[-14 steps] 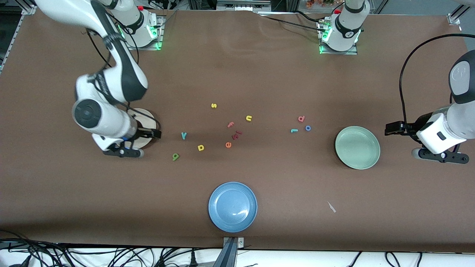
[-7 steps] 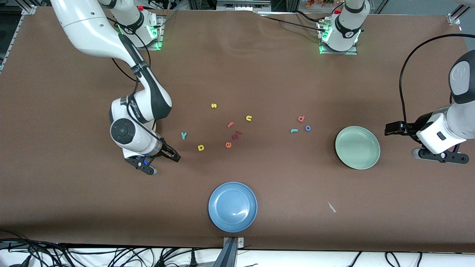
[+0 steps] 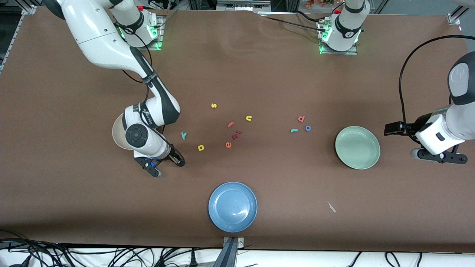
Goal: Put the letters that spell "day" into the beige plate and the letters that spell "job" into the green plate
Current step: 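Grasp the green b and drop it into the beige plate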
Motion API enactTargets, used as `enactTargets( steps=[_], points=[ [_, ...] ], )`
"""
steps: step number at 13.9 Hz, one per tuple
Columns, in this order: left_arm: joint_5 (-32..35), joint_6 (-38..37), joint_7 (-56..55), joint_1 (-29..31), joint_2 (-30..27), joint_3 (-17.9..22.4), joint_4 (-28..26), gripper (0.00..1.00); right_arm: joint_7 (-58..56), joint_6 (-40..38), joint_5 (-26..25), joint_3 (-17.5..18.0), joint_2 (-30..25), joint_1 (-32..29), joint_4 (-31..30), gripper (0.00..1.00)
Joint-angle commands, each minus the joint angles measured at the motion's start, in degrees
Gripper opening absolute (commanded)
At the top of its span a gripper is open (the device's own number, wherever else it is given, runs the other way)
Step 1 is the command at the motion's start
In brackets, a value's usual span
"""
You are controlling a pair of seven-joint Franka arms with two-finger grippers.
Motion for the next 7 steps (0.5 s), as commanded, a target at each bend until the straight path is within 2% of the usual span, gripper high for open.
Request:
enactTargets(
  steps=[1,2,5,6,7],
  points=[
    [-1.2,-0.5,-0.2,-0.3,-0.1,0.3,-0.1,1.00,2.2,-0.4,-1.7,-0.2,1.3,0.6,1.6,0.52],
    [-1.2,-0.5,-0.3,-0.4,0.1,0.2,-0.5,1.00,2.2,-0.6,-1.7,-0.3,1.3,0.9,1.4,0.40],
    [-1.2,-0.7,-0.9,-0.4,0.3,0.2,-0.9,1.00,2.2,-0.3,-1.7,-1.1,2.5,0.9,1.7,0.35],
    [-1.2,-0.6,-2.0,-0.4,0.3,0.2,-0.8,1.00,2.1,-0.3,-1.8,-1.1,2.4,1.0,1.7,0.20],
    [-1.3,-0.6,-3.1,-0.5,0.4,0.1,-0.6,1.00,2.0,-0.6,-1.7,-1.2,1.9,1.0,1.8,0.12]
  ],
)
